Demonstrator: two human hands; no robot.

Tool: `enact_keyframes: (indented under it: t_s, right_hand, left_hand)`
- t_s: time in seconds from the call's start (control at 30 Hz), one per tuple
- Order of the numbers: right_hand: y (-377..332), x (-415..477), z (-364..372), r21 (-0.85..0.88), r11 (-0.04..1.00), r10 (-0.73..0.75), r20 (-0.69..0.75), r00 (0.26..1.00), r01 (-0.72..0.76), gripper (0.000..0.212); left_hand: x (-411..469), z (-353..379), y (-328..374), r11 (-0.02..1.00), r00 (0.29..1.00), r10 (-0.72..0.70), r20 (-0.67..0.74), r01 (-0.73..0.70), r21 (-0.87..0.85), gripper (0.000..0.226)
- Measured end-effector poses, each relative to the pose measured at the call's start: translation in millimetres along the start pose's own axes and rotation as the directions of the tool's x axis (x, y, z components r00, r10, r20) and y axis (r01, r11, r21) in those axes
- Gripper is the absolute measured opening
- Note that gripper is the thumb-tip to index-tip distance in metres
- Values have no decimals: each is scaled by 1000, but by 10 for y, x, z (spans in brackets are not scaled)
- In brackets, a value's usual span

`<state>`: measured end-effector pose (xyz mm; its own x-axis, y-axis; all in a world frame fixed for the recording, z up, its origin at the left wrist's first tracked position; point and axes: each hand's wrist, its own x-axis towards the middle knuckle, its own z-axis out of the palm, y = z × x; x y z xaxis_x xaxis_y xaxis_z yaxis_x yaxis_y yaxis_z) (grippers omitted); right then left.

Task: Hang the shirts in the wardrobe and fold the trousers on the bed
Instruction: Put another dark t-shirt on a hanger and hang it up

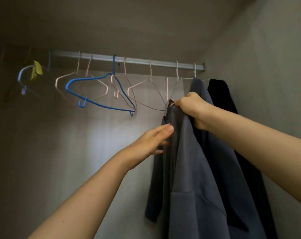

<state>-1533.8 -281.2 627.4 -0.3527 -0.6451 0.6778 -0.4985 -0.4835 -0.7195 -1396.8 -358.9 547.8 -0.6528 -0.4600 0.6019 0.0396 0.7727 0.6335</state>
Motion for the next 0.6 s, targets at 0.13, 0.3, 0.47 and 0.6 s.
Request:
enact_keyframes:
  t_s: [0.13, 0.3, 0.47, 0.6]
  right_hand:
    - [-197, 258, 99, 101, 995, -1, -8, 1000, 2, 5]
    - [-370, 562, 195, 48, 997, -62, -44, 997, 64, 19]
    - [-457, 833, 253, -51, 989, -145, -81, 986, 142, 32]
    - [-513, 1009, 282, -121, 977, -187, -105, 977, 175, 19]
  left_hand:
    - [60, -12, 164, 986, 998, 58, -13, -55, 159, 94]
    - [301, -63, 155, 945, 954, 180, -239, -100, 312, 64]
    - [540, -176, 74, 872, 892, 238, -384, -22, 489, 15]
    - [672, -228, -47, 859, 895, 233, -381, -6, 511, 17]
